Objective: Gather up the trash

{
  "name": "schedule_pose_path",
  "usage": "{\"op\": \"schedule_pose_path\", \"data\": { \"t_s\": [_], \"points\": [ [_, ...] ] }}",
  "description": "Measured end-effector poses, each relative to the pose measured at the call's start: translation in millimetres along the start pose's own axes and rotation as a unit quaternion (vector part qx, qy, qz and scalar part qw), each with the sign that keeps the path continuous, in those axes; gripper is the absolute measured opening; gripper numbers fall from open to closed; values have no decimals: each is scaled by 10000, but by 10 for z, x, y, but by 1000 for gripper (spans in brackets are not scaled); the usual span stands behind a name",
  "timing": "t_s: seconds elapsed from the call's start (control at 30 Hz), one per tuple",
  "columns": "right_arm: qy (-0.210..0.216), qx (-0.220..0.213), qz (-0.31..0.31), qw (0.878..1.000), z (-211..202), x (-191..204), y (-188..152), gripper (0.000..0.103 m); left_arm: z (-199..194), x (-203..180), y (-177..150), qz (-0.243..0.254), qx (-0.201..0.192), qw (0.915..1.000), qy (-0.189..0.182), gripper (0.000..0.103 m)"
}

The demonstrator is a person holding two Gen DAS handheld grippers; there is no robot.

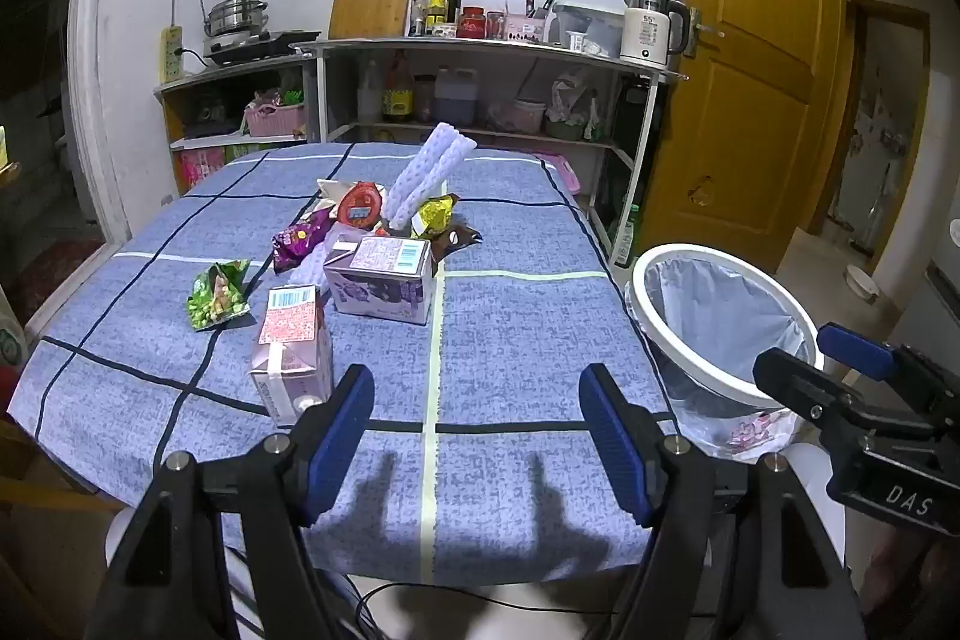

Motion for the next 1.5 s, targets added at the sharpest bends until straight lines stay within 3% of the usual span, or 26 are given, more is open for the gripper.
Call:
{"op": "schedule_pose_path", "data": {
  "t_s": [1.5],
  "points": [
    [-1, 2, -8, 10000, 15, 25, 6, 82, 0, -1, 0, -14, -5, 10000, -10, 73]
  ]
}}
Point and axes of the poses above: each gripper's, at about its wrist camera, not at the fingertips, and z roughly the way its jaws point, x to its left, y to its top, the point moved 10 cm from there along z, roughly the way its jaws point, and after that the axes turned 15 degrees about x, right-handed, at the moved point
